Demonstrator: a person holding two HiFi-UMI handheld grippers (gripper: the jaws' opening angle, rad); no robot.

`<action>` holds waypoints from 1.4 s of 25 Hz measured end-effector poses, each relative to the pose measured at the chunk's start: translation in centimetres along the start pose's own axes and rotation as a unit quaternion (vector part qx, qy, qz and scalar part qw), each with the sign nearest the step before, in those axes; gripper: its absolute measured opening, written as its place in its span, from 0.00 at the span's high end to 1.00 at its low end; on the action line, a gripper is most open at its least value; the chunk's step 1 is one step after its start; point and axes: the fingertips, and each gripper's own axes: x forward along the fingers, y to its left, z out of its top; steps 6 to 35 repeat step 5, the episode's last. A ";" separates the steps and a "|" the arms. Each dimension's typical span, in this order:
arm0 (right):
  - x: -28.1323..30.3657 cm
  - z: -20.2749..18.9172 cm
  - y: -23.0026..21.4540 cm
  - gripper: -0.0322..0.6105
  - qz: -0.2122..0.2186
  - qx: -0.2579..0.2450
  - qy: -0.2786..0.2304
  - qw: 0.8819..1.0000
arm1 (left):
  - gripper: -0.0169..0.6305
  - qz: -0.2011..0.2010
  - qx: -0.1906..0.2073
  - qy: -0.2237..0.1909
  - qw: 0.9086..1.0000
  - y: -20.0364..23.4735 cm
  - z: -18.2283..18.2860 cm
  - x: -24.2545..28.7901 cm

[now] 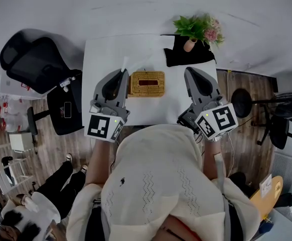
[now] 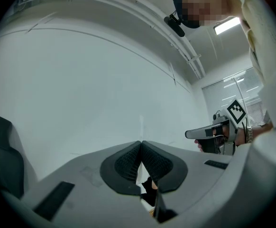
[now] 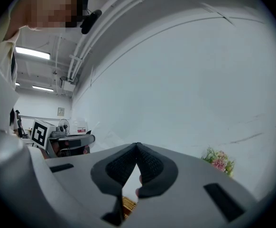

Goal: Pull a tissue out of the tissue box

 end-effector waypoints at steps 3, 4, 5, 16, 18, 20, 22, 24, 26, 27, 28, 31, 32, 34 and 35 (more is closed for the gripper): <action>0.1 -0.1 0.0 0.95 0.000 0.000 0.002 1.000 | 0.95 -0.002 0.000 0.000 1.000 0.0 0.0 0.0; 0.2 -0.1 0.1 0.95 0.001 0.000 0.002 1.000 | 0.95 -0.002 0.000 -0.001 1.000 0.1 0.0 0.0; 0.2 -0.1 0.1 0.95 0.001 0.000 0.003 1.000 | 0.95 -0.002 0.000 -0.001 1.000 0.1 0.0 0.1; 0.2 -0.1 0.1 0.95 0.001 0.000 0.003 1.000 | 0.95 -0.002 0.000 -0.001 1.000 0.1 0.0 0.1; 0.2 -0.1 0.1 0.95 0.001 0.000 0.003 1.000 | 0.95 -0.002 0.000 -0.001 1.000 0.1 0.0 0.1; 0.2 -0.1 0.1 0.95 0.001 0.000 0.003 1.000 | 0.95 -0.002 0.000 -0.001 1.000 0.1 0.0 0.1; 0.2 -0.1 0.1 0.95 0.001 0.000 0.003 1.000 | 0.95 -0.002 0.000 -0.001 1.000 0.1 0.0 0.1; 0.2 -0.1 0.1 0.95 0.001 0.000 0.003 1.000 | 0.95 -0.002 0.000 -0.001 1.000 0.1 0.0 0.1; 0.2 -0.1 0.1 0.95 0.001 0.000 0.003 1.000 | 0.95 -0.002 0.000 -0.001 1.000 0.1 0.0 0.1; 0.2 -0.1 0.1 0.95 0.001 0.000 0.003 1.000 | 0.95 -0.002 0.000 -0.001 1.000 0.1 0.0 0.1; 0.2 -0.1 0.1 0.95 0.001 0.000 0.003 1.000 | 0.95 -0.002 0.000 -0.001 1.000 0.1 0.0 0.1; 0.2 -0.1 0.1 0.95 0.001 0.000 0.003 1.000 | 0.95 -0.002 0.000 -0.001 1.000 0.1 0.0 0.1; 0.2 -0.1 0.1 0.95 0.001 0.000 0.003 1.000 | 0.95 -0.002 0.000 -0.001 1.000 0.1 0.0 0.1; 0.2 -0.1 0.1 0.95 0.001 0.000 0.003 1.000 | 0.95 -0.002 0.000 -0.001 1.000 0.1 0.0 0.1; 0.2 -0.1 0.1 0.95 0.001 0.000 0.003 1.000 | 0.95 -0.002 0.000 -0.001 1.000 0.1 0.0 0.1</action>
